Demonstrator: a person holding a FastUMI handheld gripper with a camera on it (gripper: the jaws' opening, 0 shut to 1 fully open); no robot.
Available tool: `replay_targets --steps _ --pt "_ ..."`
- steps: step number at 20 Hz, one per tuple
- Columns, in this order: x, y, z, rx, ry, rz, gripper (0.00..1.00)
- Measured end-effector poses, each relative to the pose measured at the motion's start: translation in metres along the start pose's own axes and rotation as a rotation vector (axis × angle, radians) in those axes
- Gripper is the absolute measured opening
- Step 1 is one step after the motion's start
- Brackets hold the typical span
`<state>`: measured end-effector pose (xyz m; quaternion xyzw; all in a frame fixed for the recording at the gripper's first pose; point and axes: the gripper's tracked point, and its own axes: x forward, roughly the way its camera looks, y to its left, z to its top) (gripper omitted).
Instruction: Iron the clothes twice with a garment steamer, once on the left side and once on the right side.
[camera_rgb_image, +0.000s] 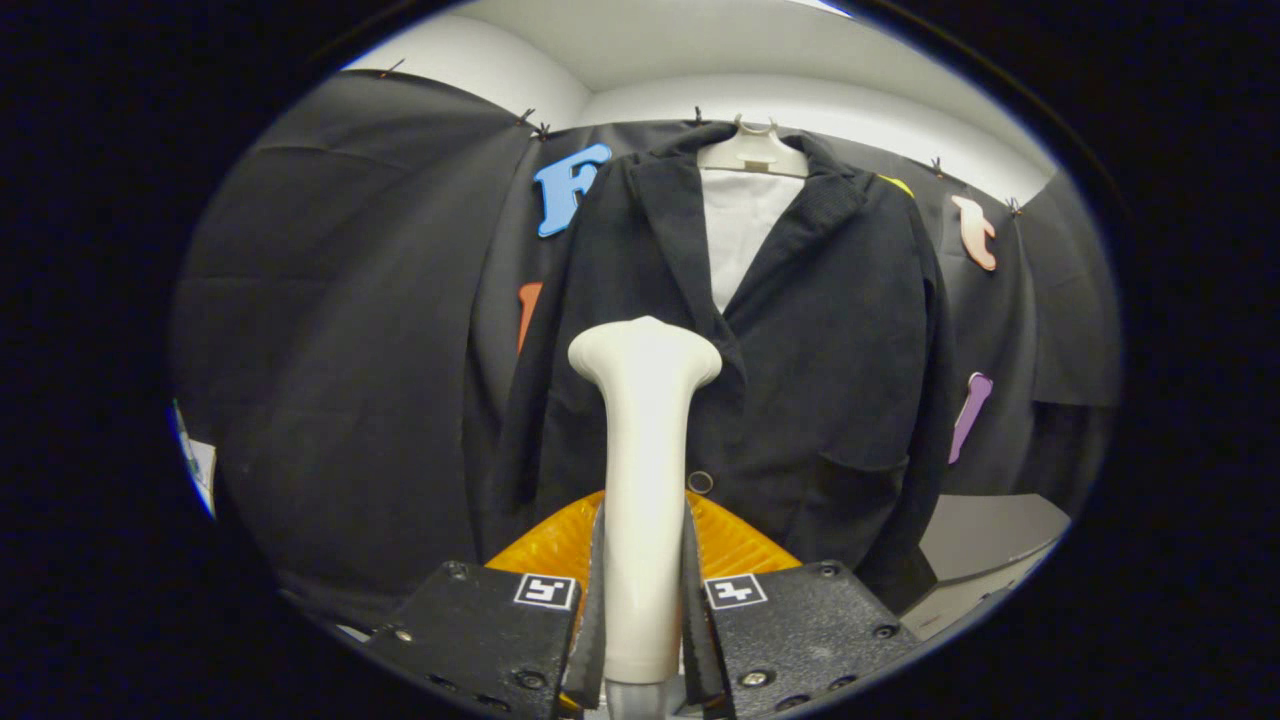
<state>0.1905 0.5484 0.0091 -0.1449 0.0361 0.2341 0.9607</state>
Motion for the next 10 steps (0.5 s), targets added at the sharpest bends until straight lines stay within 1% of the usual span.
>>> replay_targets --steps 6,10 --pt "0.001 -0.001 -0.039 -0.002 0.094 -0.001 0.34" --pt "-0.002 0.003 -0.054 -0.023 0.116 0.004 0.34"
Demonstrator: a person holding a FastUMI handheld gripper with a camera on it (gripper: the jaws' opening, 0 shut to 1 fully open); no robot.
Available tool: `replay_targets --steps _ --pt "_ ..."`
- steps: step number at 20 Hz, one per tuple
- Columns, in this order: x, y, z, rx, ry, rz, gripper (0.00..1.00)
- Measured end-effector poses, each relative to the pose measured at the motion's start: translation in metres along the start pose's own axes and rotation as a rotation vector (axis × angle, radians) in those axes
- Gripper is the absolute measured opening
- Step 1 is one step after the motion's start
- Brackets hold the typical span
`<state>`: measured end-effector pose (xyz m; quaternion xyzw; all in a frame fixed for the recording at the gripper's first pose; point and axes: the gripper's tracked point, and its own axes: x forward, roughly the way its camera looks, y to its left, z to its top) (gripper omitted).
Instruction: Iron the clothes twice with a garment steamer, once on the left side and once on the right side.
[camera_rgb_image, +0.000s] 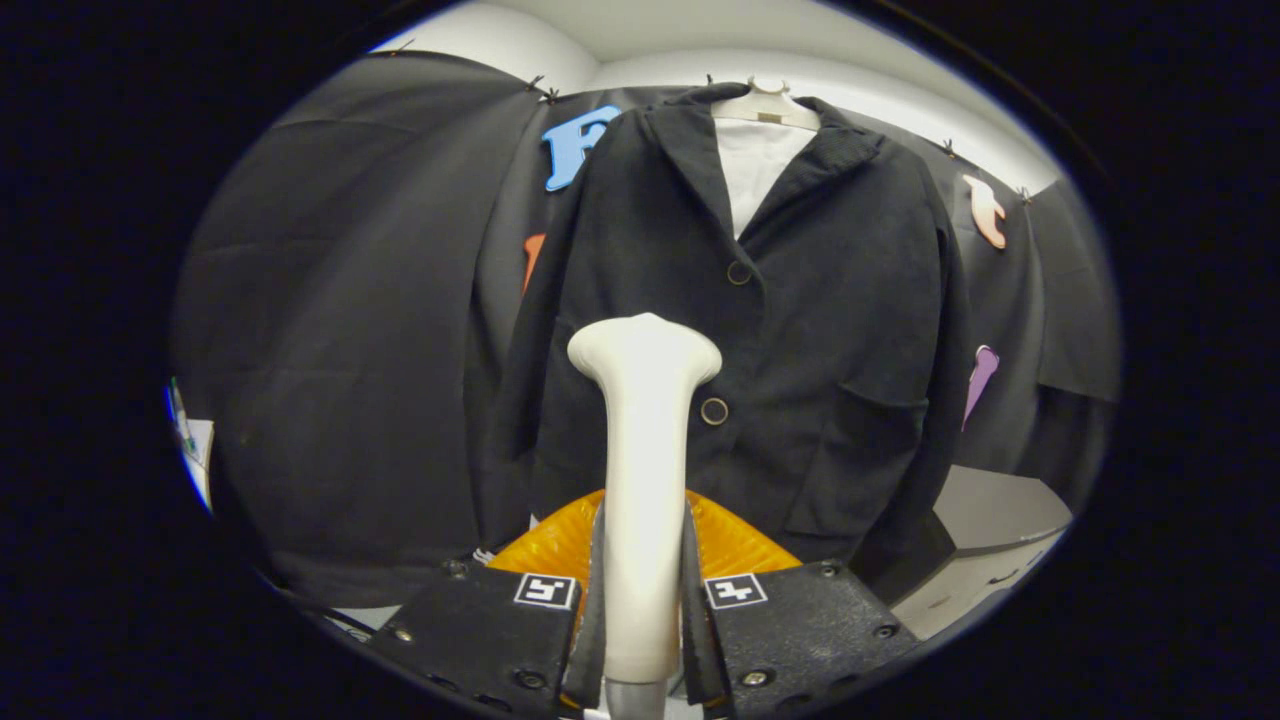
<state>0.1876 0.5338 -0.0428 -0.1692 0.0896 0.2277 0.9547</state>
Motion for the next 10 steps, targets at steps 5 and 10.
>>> replay_targets --steps 5,10 --pt "-0.004 0.01 -0.027 -0.015 0.057 0.021 0.34" --pt "-0.005 0.015 -0.052 -0.025 0.11 0.029 0.34"
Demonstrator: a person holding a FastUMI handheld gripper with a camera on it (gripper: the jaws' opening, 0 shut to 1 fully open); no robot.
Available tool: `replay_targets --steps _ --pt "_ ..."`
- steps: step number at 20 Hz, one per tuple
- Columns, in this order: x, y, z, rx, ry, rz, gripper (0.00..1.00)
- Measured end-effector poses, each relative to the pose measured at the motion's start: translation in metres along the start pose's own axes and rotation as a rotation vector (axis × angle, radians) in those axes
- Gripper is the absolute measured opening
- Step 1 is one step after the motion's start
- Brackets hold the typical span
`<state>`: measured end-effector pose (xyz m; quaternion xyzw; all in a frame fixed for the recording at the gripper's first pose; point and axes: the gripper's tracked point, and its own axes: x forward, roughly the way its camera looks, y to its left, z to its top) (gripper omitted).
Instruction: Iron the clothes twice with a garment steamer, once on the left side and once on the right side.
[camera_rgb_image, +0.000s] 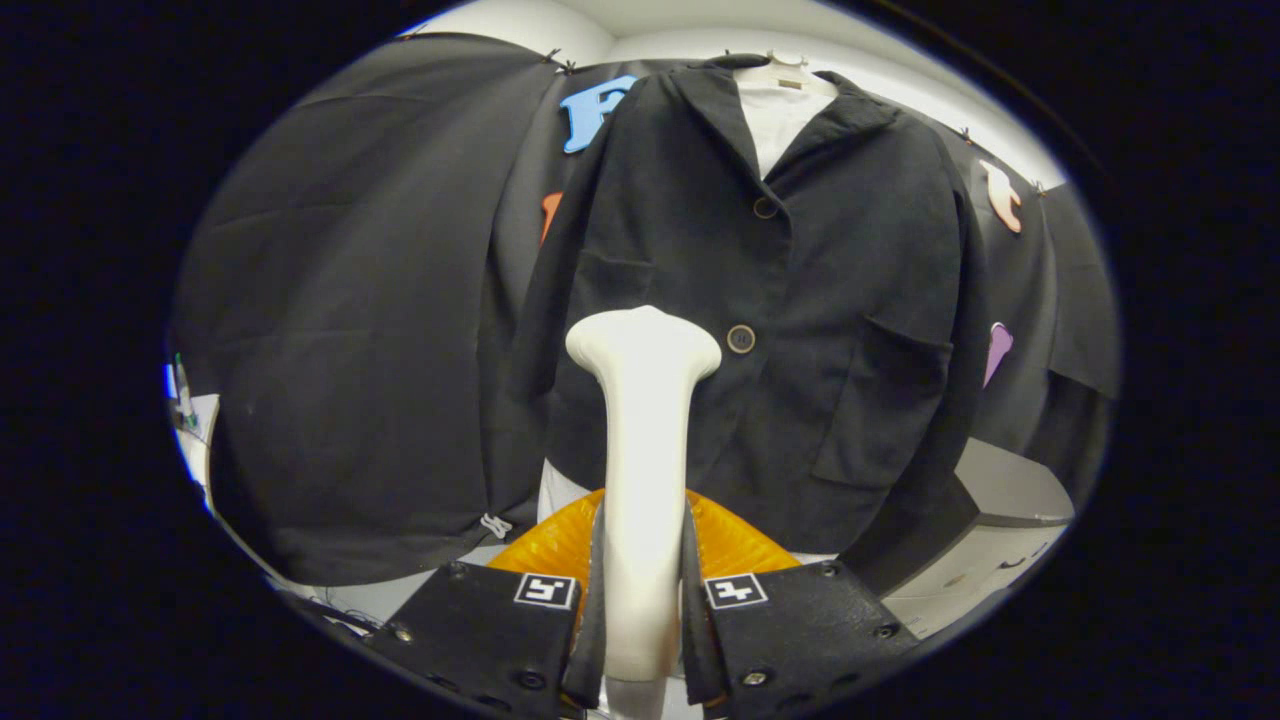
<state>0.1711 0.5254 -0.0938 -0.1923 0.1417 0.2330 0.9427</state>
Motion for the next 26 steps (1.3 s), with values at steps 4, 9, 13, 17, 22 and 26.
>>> replay_targets --steps 4,9,13,17,22,26 --pt "0.001 0.002 -0.027 0.003 0.064 0.009 0.34" --pt "0.001 0.005 -0.054 0.005 0.137 0.018 0.34" --pt "-0.004 0.007 -0.078 -0.003 0.191 0.02 0.34" --pt "-0.003 0.006 -0.099 -0.005 0.248 0.026 0.34" --pt "-0.022 0.002 -0.114 0.003 0.281 0.036 0.34" --pt "-0.048 -0.012 -0.102 0.051 0.245 0.035 0.34"
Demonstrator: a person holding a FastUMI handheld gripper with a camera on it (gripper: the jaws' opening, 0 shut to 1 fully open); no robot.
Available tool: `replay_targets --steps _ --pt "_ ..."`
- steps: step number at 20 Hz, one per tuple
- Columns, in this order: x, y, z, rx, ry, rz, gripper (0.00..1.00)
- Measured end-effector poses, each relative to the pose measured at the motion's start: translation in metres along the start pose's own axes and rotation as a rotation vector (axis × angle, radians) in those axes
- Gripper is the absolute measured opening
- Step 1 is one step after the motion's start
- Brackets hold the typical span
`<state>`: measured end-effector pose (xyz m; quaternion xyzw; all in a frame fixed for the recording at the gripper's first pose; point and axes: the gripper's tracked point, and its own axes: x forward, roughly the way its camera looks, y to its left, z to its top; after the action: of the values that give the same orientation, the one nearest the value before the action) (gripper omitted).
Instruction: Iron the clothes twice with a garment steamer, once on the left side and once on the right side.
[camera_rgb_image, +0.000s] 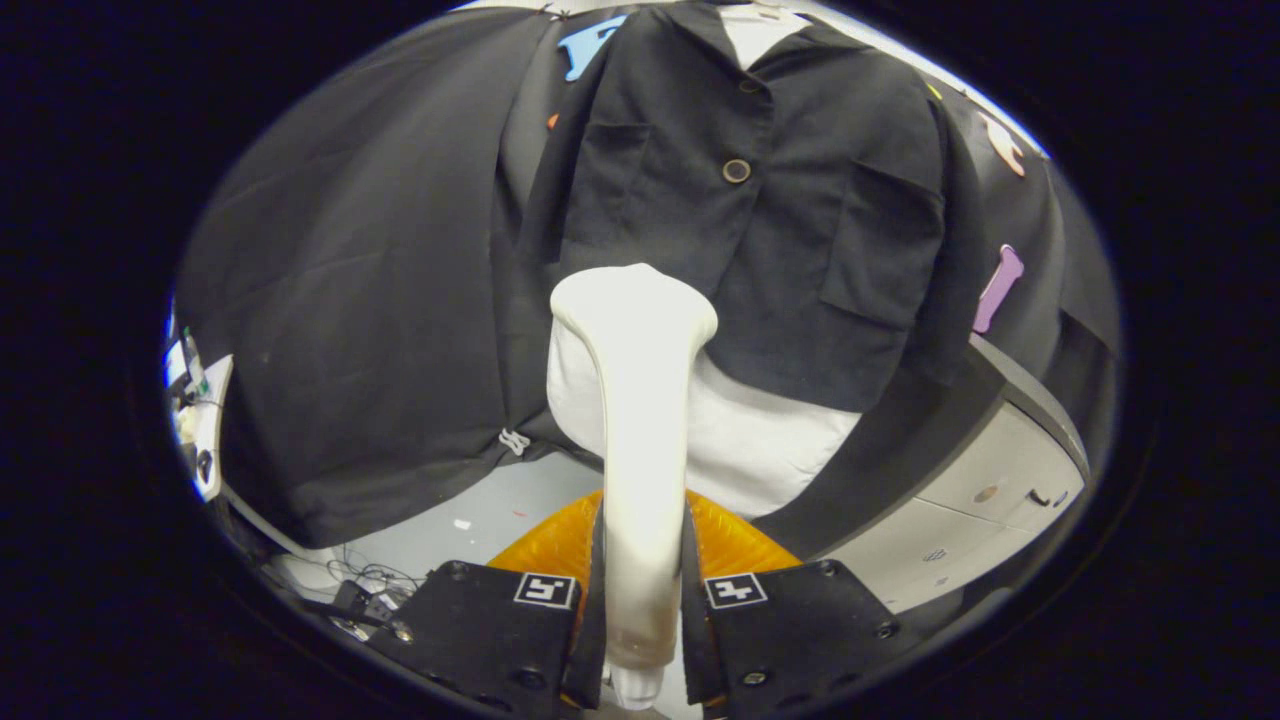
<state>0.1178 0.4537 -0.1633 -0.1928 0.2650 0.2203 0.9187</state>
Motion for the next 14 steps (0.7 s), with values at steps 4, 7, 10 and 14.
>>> replay_targets --steps 4,7,10,14 --pt "-0.05 -0.034 0.008 0.076 -0.067 -0.024 0.34" --pt "-0.088 -0.073 0.009 0.134 -0.109 -0.078 0.34" --pt "-0.121 -0.115 -0.004 0.191 -0.127 -0.155 0.34" --pt "-0.161 -0.173 -0.03 0.259 -0.119 -0.273 0.34"
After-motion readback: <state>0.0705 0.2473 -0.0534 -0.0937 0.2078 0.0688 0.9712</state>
